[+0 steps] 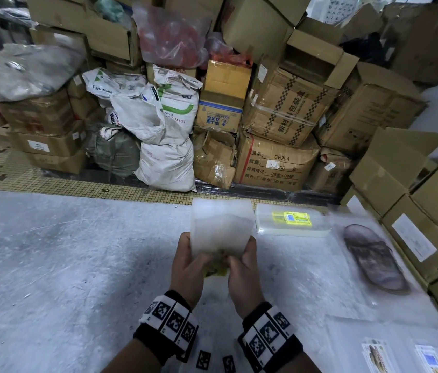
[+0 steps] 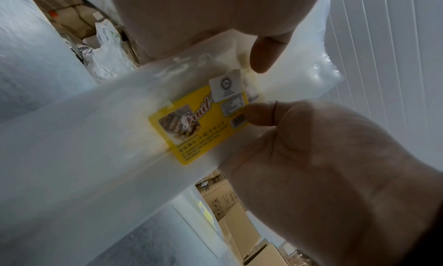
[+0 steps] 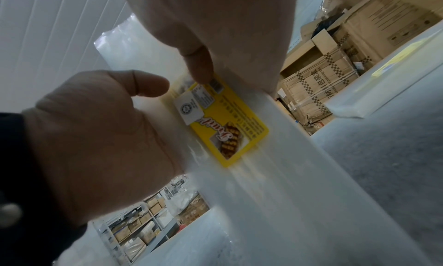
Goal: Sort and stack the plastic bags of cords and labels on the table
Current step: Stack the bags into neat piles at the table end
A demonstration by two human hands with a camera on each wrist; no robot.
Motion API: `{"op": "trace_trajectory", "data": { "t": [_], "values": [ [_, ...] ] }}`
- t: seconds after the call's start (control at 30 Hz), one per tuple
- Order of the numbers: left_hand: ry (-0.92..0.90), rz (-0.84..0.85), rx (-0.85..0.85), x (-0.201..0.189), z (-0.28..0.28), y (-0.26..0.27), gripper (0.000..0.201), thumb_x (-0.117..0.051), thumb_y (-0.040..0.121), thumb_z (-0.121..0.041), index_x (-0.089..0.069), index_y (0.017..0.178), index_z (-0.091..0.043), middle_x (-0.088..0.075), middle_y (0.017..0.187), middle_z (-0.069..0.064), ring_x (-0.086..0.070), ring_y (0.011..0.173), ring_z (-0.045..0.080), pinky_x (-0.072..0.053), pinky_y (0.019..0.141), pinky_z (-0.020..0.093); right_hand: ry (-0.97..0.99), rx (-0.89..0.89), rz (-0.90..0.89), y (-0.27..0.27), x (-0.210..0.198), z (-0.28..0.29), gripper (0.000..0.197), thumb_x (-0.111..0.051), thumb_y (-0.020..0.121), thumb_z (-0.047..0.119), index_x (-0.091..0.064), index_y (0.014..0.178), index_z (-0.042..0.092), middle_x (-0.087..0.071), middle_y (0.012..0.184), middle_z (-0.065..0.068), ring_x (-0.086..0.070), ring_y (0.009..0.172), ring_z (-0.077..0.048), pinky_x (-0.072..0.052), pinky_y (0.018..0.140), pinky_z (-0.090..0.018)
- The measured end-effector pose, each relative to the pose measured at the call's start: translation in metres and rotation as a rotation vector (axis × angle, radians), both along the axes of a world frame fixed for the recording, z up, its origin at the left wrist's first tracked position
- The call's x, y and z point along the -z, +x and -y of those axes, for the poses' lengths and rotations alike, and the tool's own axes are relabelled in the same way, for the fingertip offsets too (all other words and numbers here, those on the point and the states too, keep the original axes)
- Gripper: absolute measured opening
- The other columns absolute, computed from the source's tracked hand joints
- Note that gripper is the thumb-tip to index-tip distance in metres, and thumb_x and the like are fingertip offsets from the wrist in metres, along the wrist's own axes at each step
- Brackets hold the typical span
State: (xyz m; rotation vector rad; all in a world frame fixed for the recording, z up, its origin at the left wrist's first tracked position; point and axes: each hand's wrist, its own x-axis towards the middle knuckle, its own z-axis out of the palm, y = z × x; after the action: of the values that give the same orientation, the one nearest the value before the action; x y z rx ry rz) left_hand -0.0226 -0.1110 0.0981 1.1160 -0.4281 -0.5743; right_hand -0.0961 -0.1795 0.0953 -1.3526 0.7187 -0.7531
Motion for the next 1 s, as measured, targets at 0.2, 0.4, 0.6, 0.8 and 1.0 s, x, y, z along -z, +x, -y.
{"op": "trace_trajectory", "data": {
  "t": [0.2, 0.4, 0.6, 0.8, 1.0],
  "values": [
    [-0.004, 0.008, -0.008, 0.008, -0.003, 0.001, 0.042, -0.065, 0.065, -0.018, -0.059, 0.106, -0.021, -0.066, 0.093, 0.005, -0.066, 0.083, 0.017, -0.055, 0.063, 0.029, 0.018, -0.007, -0.003, 0.0, 0.001, 0.0, 0.049, -0.034, 0.093, -0.014, -0.051, 0.113, 0.027, -0.062, 0.11, 0.003, -0.064, 0.086, 0.002, -0.055, 0.073, -0.023],
    [-0.003, 0.058, 0.016, 0.001, -0.002, 0.0, 0.044, -0.056, 0.07, -0.01, -0.058, 0.11, -0.029, -0.07, 0.092, -0.008, -0.066, 0.088, 0.017, -0.056, 0.068, 0.031, 0.015, -0.025, 0.072, 0.0, -0.009, 0.0, 0.049, -0.035, 0.092, -0.017, -0.049, 0.115, 0.024, -0.063, 0.108, -0.001, -0.065, 0.087, -0.001, -0.054, 0.071, -0.022],
    [-0.041, 0.069, 0.021, -0.008, -0.005, 0.002, 0.054, -0.058, 0.066, -0.007, -0.053, 0.117, -0.025, -0.07, 0.093, -0.004, -0.069, 0.08, 0.006, -0.054, 0.06, 0.021, -0.027, -0.098, 0.114, -0.004, -0.019, 0.003, 0.053, -0.033, 0.09, -0.021, -0.049, 0.115, 0.022, -0.064, 0.102, 0.007, -0.066, 0.082, 0.001, -0.054, 0.065, -0.021],
    [-0.05, 0.066, 0.023, -0.004, -0.01, 0.0, 0.065, -0.068, 0.053, -0.029, -0.054, 0.116, -0.024, -0.064, 0.101, 0.002, -0.068, 0.08, 0.003, -0.054, 0.059, 0.019, -0.018, -0.137, 0.082, -0.006, -0.01, -0.002, 0.046, -0.034, 0.095, -0.018, -0.044, 0.122, 0.018, -0.06, 0.107, 0.0, -0.066, 0.076, 0.006, -0.053, 0.06, -0.017],
    [0.037, 0.024, -0.013, 0.013, -0.004, 0.011, 0.043, -0.056, 0.067, -0.004, -0.058, 0.108, -0.015, -0.063, 0.101, 0.018, -0.063, 0.09, 0.033, -0.055, 0.067, 0.041, -0.019, -0.126, 0.034, -0.007, 0.003, 0.006, 0.051, -0.033, 0.093, -0.018, -0.048, 0.119, 0.023, -0.06, 0.114, 0.001, -0.065, 0.083, 0.006, -0.053, 0.065, -0.017]
  ]
}}
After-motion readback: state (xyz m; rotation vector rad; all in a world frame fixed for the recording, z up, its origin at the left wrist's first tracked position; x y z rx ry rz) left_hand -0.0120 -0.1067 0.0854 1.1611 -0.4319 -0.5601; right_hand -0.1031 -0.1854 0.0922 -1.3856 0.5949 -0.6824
